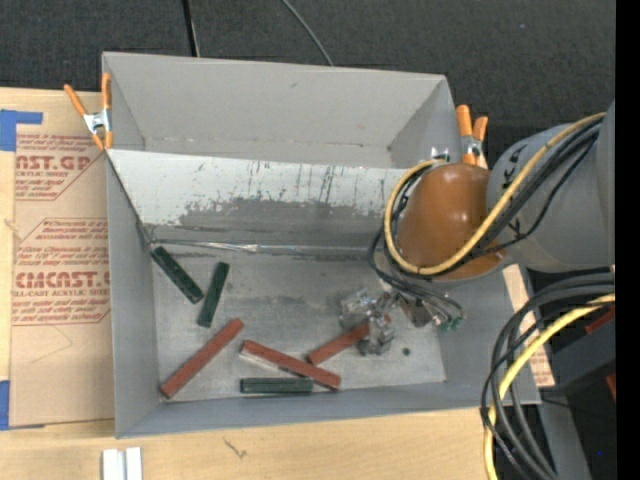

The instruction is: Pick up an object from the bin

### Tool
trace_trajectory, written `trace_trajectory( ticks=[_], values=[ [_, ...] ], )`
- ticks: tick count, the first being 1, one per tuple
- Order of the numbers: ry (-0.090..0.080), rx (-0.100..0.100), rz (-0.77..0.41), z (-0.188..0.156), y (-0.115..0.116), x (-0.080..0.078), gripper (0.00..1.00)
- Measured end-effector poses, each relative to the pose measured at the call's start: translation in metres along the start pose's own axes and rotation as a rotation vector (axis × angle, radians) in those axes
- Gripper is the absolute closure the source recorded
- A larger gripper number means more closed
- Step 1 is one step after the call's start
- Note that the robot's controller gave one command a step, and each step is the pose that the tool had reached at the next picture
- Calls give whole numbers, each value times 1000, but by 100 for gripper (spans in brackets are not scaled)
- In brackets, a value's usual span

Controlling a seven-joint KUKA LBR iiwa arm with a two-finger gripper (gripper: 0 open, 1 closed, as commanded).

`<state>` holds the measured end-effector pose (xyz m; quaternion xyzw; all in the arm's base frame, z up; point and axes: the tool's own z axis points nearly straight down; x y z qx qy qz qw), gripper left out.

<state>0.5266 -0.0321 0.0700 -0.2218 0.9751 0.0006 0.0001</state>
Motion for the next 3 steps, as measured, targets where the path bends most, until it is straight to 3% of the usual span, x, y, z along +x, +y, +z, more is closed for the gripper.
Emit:
trace_trajectory(
  ticks=[2, 3],
  values=[
    [0, 0, 0, 0, 0, 0, 100],
    [-5, 3, 24, -165, 6, 11, 100]
  ],
)
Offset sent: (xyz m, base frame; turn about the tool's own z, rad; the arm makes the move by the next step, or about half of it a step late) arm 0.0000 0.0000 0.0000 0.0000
